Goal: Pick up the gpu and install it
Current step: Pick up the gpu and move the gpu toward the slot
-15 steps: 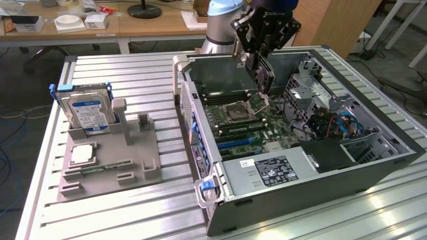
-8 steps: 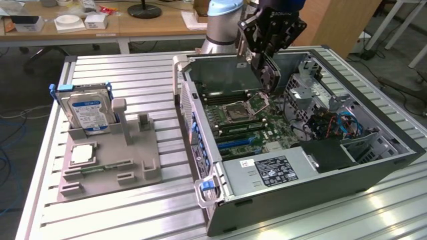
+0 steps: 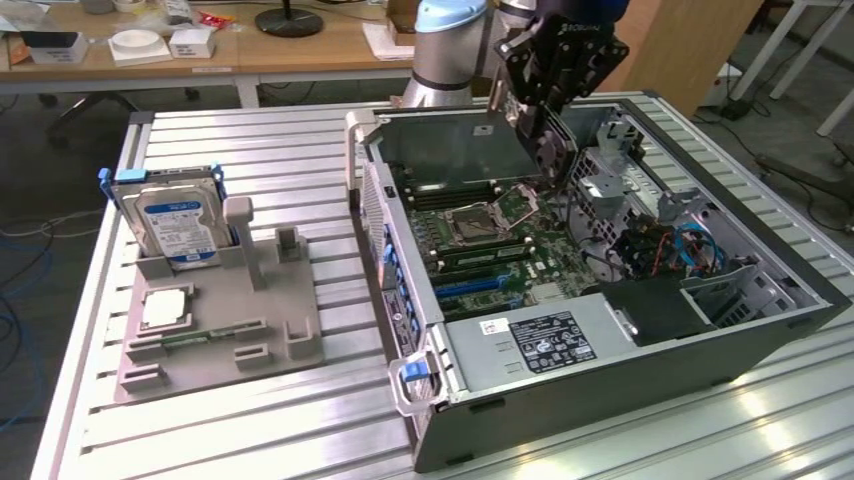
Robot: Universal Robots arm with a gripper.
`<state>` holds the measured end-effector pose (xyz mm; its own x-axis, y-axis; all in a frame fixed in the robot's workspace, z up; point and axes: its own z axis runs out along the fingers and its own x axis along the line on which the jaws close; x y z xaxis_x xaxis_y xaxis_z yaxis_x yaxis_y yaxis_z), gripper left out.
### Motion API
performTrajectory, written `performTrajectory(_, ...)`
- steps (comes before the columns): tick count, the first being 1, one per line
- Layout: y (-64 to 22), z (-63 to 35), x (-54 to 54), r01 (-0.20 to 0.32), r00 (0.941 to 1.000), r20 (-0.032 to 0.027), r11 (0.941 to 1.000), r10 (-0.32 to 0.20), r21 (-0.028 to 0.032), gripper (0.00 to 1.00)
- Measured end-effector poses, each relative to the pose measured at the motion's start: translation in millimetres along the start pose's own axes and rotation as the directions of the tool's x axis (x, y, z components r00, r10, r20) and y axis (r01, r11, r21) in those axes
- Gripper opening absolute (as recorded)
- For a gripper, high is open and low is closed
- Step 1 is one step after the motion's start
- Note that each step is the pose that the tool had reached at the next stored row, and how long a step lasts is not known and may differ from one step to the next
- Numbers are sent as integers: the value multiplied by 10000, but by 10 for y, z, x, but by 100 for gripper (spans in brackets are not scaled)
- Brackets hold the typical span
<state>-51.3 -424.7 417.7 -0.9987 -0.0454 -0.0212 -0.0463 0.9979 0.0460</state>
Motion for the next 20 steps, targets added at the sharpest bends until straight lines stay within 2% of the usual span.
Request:
performTrajectory(16, -14, 6, -296, 1, 10000, 1, 10000, -1, -15, 27)
performTrajectory(20, -14, 6, -311, 1, 10000, 1, 10000, -1, -15, 27)
